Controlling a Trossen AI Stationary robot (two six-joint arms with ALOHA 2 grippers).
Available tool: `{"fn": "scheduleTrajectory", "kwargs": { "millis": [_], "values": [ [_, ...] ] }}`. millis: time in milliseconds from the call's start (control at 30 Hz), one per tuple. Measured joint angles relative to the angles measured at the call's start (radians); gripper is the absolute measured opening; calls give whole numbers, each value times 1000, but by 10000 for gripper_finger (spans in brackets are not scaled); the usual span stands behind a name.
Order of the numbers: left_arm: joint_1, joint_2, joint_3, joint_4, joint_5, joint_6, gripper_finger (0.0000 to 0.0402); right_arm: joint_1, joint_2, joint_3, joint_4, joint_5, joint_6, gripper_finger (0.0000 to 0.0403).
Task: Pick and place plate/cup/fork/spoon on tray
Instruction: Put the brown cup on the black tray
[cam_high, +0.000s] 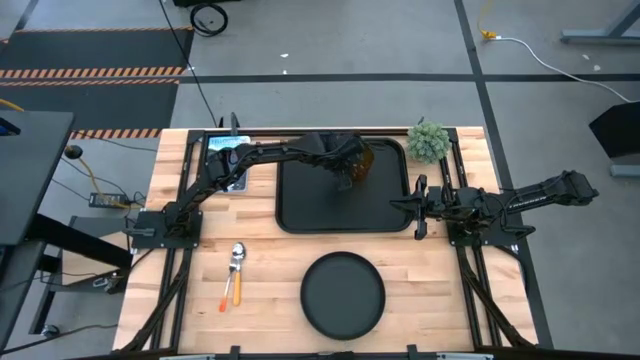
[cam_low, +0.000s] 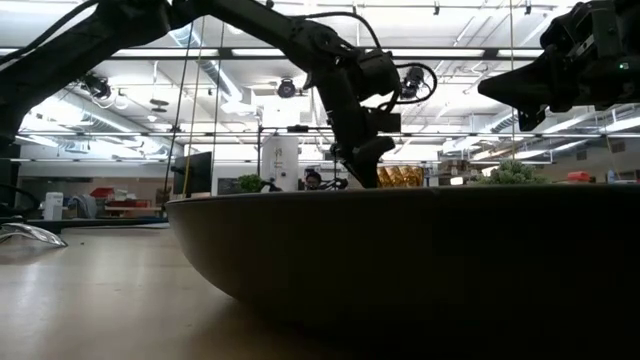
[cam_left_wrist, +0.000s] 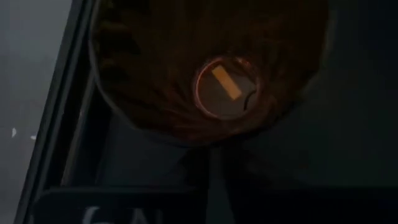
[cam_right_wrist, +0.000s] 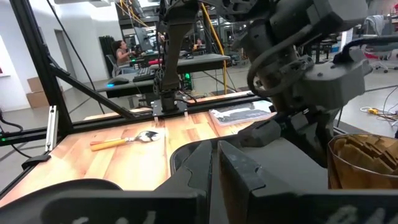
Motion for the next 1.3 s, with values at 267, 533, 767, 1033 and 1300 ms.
{"fn": "scheduleTrajectory", "kwargs": {
  "millis": [267, 533, 767, 1033, 1300],
  "values": [
    [-31, 0, 0, -46, 71, -81, 23, 0, 0, 0, 0, 0, 0, 34],
    [-19, 0, 0, 17, 70, -101, 18, 0, 0, 0, 0, 0, 0, 34],
    [7, 0, -1, 67, 72, -102, 19, 0, 0, 0, 0, 0, 0, 34],
    [12, 0, -1, 184, 71, -51, 18, 0, 0, 0, 0, 0, 0, 34],
    [12, 0, -1, 175, 68, -42, 16, 0, 0, 0, 0, 0, 0, 34]
  ]
}}
